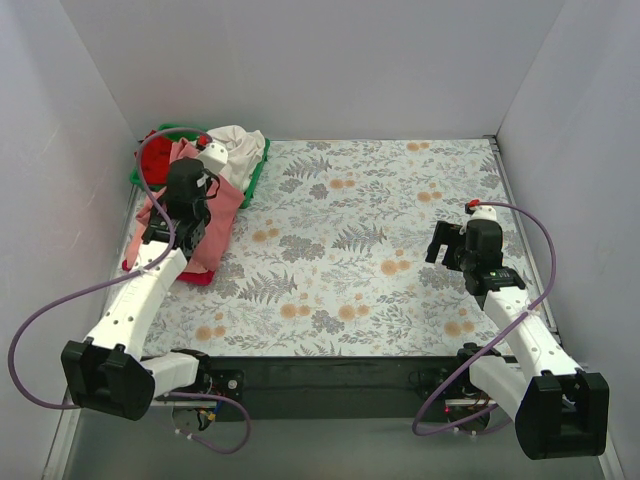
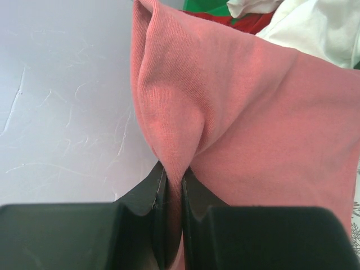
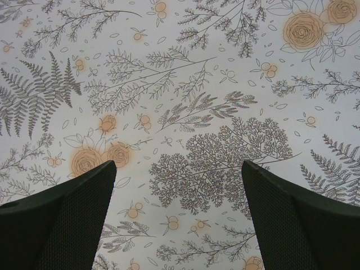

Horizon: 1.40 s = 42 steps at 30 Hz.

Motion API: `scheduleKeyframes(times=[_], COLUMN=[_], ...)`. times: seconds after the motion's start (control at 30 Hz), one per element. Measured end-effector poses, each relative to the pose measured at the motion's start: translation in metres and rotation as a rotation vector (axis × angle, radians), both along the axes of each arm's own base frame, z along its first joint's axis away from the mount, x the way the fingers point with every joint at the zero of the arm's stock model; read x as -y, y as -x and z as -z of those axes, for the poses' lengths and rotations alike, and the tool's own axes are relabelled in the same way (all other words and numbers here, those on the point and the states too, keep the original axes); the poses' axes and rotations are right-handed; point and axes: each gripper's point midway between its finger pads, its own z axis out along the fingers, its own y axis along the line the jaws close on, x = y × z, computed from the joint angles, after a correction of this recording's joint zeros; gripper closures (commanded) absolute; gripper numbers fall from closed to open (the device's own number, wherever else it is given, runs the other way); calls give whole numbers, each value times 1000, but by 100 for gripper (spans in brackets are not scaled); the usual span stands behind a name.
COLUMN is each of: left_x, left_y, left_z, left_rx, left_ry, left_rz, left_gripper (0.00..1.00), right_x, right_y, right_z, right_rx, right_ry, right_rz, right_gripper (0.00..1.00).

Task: Fold and stack the t-shirts
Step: Neatly place the folded tshirt to the corner

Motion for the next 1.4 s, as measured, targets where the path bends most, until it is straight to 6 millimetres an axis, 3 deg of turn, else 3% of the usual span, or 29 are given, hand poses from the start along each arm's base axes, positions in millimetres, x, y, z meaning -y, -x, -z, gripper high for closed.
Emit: scheduleKeyframes(times=[0.17,0.3,0.6,0.8,1.0,1.4], left_x=[-9,-31,-77,-105,-119,-150], left_y=[1,2,6,4,-8,-11], left_z=[-2,4,65,91,109,106], left_rx=[-4,-11,-54,-41,-32,80], left_ry=[4,16,31,24,17,-24], left_rz=[-8,-48,-136,-206,-238,-334], left_gripper=[100,100,100,100,100,98], right_x=[0,1,4,6,7,6], right_y=[0,0,1,1,1,0], right_z=[0,0,4,1,0,6], right_rx=[0,0,-3,8,13,-5], right_ry=[0,2,15,16,17,14], right_rz=[0,3,19,25,30,22], right_gripper=[2,2,2,2,2,2])
